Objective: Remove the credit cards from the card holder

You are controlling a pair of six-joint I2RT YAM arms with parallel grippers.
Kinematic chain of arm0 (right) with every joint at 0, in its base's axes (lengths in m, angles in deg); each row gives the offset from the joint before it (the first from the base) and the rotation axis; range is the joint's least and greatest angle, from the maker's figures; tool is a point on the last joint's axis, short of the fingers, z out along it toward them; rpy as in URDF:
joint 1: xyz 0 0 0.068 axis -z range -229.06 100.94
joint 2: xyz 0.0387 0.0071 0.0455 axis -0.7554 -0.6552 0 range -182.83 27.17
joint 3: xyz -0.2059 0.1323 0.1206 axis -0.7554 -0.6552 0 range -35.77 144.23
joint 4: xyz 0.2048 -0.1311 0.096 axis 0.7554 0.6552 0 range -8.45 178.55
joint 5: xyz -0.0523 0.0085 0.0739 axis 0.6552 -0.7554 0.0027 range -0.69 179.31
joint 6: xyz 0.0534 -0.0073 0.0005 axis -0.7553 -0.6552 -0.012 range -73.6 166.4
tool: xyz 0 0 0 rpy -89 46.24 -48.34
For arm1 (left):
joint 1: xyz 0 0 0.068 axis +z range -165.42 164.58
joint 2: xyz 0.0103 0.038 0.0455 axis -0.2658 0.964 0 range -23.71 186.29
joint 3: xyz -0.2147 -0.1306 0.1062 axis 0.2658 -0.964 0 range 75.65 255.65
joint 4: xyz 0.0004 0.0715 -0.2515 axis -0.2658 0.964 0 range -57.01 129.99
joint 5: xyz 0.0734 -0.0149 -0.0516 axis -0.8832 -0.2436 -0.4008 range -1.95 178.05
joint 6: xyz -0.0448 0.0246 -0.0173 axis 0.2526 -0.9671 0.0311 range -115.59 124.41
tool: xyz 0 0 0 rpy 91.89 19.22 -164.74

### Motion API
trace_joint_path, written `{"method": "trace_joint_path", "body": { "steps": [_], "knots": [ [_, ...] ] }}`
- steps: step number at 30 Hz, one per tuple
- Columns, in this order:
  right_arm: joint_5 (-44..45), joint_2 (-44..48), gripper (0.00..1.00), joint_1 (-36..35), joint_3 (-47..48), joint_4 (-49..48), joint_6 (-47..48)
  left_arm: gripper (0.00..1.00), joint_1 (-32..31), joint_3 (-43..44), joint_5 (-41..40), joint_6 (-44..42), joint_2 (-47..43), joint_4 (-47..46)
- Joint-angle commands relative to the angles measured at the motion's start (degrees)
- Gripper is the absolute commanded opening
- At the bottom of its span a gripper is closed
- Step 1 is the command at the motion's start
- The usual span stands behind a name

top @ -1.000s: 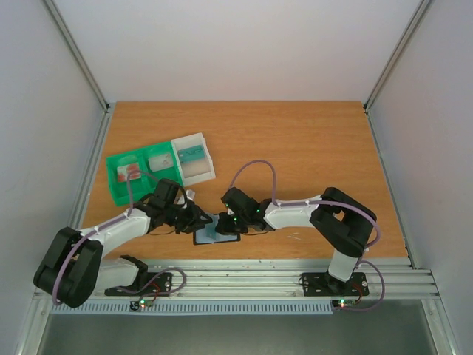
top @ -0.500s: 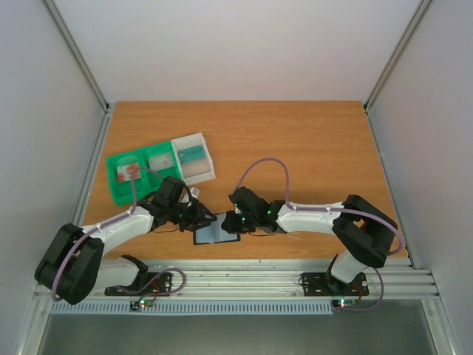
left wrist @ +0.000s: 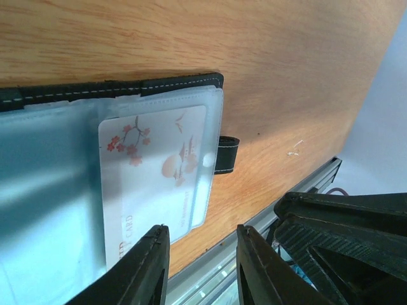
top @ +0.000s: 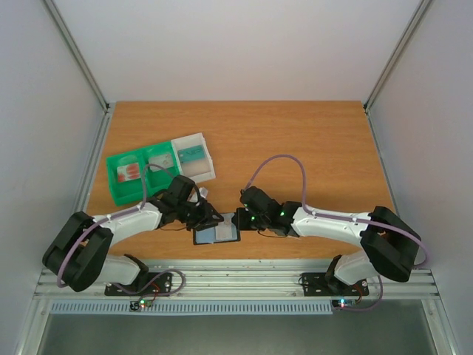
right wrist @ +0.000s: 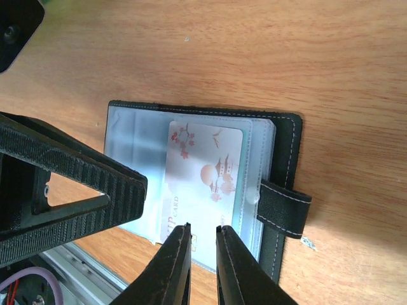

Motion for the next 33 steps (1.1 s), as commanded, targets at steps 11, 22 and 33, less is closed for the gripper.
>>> {"method": "trace_joint_path", "body": {
  "steps": [11, 22, 33],
  "knots": [
    [-2.2, -4.2, 0.14, 0.3, 2.6, -0.2, 1.7, 0.31, 0.4, 1.9, -7.9, -4.5, 2.2, 2.6],
    [-3.7, -9.1, 0.14, 0.3, 4.6, -0.3, 1.9, 0.27, 1.1, -0.4, -8.1, -4.2, 4.0, -0.4],
    [-4.1, -11.5, 0.13, 0.3, 4.5, -0.8, 1.5, 0.26, 1.1, -1.9, -7.3, -3.7, 5.2, -2.9]
  ]
}}
